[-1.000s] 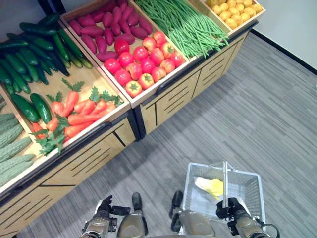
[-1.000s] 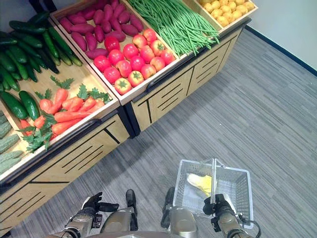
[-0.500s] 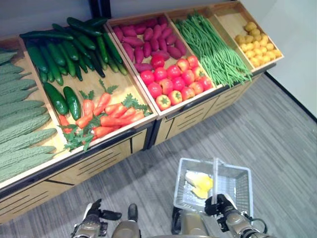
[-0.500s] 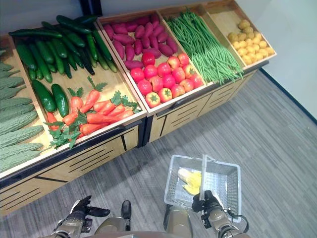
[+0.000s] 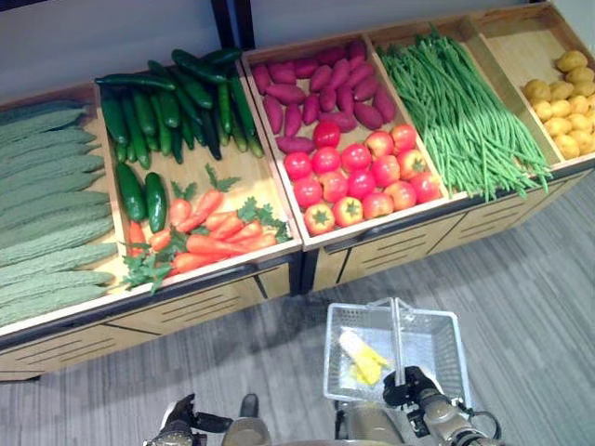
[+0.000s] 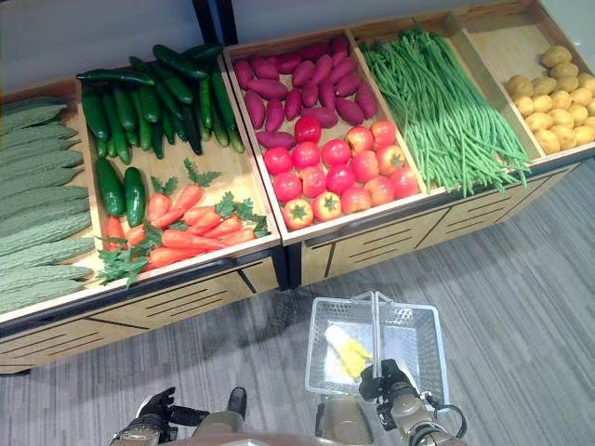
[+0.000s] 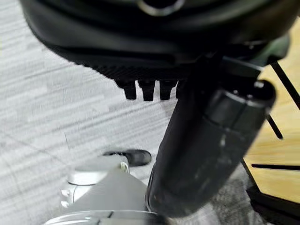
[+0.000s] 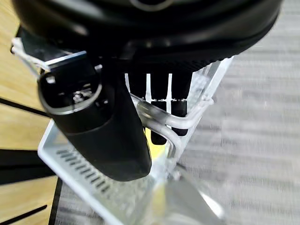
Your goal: Get the vegetables into the basket
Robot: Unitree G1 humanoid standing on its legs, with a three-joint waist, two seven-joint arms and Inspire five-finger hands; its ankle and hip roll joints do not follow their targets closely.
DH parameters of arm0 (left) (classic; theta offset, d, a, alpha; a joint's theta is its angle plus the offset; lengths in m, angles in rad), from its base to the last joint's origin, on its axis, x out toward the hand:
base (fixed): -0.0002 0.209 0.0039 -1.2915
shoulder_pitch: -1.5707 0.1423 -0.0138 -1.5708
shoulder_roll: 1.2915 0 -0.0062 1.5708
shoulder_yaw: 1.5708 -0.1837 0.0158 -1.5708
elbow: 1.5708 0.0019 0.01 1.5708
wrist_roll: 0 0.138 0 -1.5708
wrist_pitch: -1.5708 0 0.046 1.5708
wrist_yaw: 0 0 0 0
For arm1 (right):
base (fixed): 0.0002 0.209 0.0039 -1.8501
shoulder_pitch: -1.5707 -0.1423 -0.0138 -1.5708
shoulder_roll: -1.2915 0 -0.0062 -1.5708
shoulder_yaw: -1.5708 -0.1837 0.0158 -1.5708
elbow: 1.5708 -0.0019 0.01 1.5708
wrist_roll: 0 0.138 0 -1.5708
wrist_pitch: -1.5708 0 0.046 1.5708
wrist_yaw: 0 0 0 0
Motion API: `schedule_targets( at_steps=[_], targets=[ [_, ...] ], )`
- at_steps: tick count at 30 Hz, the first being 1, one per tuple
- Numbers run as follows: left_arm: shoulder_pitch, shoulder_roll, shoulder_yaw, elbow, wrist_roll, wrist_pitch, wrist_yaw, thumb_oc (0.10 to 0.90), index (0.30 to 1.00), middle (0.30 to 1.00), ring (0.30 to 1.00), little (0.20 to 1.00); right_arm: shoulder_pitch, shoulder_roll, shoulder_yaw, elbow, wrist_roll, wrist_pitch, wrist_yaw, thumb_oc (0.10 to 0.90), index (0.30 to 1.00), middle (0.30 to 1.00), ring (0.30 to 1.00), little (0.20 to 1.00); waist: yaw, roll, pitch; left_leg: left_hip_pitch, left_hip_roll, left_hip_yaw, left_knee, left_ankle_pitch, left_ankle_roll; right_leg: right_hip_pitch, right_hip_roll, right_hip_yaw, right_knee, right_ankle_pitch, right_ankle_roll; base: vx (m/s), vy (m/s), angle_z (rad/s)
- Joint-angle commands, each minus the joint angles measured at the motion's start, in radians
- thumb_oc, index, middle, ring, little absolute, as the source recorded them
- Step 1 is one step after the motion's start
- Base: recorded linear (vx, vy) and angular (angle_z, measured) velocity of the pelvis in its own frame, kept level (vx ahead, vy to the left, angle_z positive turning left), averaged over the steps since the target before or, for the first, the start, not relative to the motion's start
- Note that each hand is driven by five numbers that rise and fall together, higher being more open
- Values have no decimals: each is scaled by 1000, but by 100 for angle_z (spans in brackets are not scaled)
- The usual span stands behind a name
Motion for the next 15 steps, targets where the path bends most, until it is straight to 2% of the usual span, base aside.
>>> schedule_targets(
  at_steps=[1, 2, 4, 7, 11, 15],
  targets=[
    [-52, 7, -27, -6, -2, -8, 11, 900, 1000, 1000, 1000, 1000, 52, -78, 12, 22, -21, -2, -22, 400, 300, 300, 300, 300, -19, -27, 37, -33, -28, 39, -56, -6, 36, 1, -116, -27, 111, -91, 106, -26, -81, 85],
    [-52, 7, -27, -6, -2, -8, 11, 900, 1000, 1000, 1000, 1000, 52, -78, 12, 22, -21, -2, -22, 400, 300, 300, 300, 300, -19, -27, 37, -33, -28, 39, -56, -6, 36, 1, -116, -27, 111, -91, 106, -34, -70, 83],
    [-55, 6, -30, -5, -2, -7, 18, 900, 1000, 1000, 1000, 1000, 61, -83, 0, 29, -12, -1, -24, 400, 300, 300, 300, 300, -32, -17, 32, -45, -26, 112, -70, 15, 30, 16, -119, -57, 95, -89, 106, -20, -67, 43],
    [-47, 5, -24, 4, -2, -7, 14, 900, 1000, 1000, 1000, 1000, 68, -73, 4, 38, -9, 1, -19, 400, 300, 300, 300, 300, -35, -15, 15, -33, -25, 120, -89, 16, 27, 26, -106, -53, 67, -78, 106, 34, -20, 43],
    [-32, 6, -7, 11, -13, -8, 15, 900, 1000, 1000, 1000, 1000, 78, -54, 14, 50, -12, 5, -12, 400, 300, 300, 300, 300, -32, -23, 5, -16, -33, 127, -96, -1, 34, 41, -108, -30, 32, -56, 114, 3, 54, -18],
    [-28, 4, 89, 11, -148, -25, 63, 900, 1000, 1000, 1000, 1000, 93, -35, 14, 59, -15, 4, -11, 400, 300, 300, 300, 300, -20, -30, -4, 7, -44, 122, -96, -14, 39, 62, -120, -29, 28, -53, 120, 21, 66, -14]
  ],
)
